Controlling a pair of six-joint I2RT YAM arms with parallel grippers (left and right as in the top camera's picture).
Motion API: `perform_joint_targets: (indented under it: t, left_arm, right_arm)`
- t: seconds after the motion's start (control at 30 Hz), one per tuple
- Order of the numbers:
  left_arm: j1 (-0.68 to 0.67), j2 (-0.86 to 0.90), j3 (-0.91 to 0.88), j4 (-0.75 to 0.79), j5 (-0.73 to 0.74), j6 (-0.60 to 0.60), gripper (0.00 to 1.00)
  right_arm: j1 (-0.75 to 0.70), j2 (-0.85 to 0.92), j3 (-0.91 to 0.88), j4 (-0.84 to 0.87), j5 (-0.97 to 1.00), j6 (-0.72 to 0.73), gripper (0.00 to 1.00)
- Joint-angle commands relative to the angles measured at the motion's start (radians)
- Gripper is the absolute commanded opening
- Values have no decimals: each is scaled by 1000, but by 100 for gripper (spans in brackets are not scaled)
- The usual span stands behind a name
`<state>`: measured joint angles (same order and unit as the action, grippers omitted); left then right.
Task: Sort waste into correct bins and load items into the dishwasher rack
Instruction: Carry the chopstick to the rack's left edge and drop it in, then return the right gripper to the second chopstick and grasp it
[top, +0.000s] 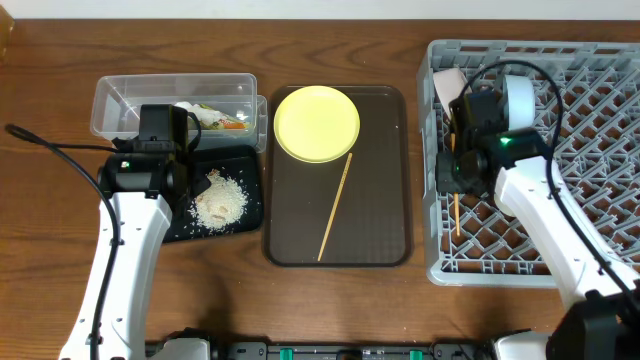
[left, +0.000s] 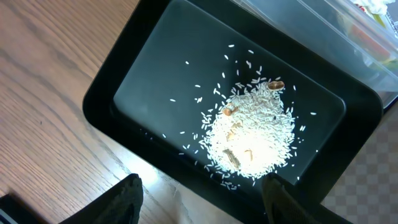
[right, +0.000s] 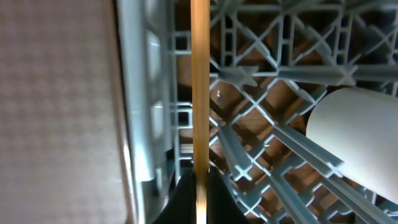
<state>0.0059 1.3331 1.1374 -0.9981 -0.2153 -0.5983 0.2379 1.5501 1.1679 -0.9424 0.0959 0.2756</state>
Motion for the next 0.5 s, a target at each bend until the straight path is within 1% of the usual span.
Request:
perform_joint_targets:
  t: [0.0, 0.03, 0.13, 0.17, 0.3, 0.33, 0.47]
  left_arm:
    - [5, -14, -10, -3, -2, 10, 64]
    - [5, -14, -10, -3, -2, 10, 64]
    - [5, -14, -10, -3, -2, 10, 64]
    - [5, -14, -10, -3, -2, 10, 64]
    - [5, -14, -10, -3, -2, 10, 64]
    - [5, -14, -10, -3, -2, 10, 64]
    - [5, -14, -10, -3, -2, 10, 64]
  right_arm:
    - [-12, 6, -23, 31, 20, -23, 1]
    - [-12, 6, -26, 45, 20, -23, 4]
    - [-12, 6, -26, 81, 20, -23, 18]
    - [-12, 6, -26, 92, 20, -23, 20]
    - [-12, 6, -25, 142, 20, -47, 40]
    - [-10, 6, -25, 154, 20, -55, 42]
    - [-2, 5, -18, 209, 11, -57, 43]
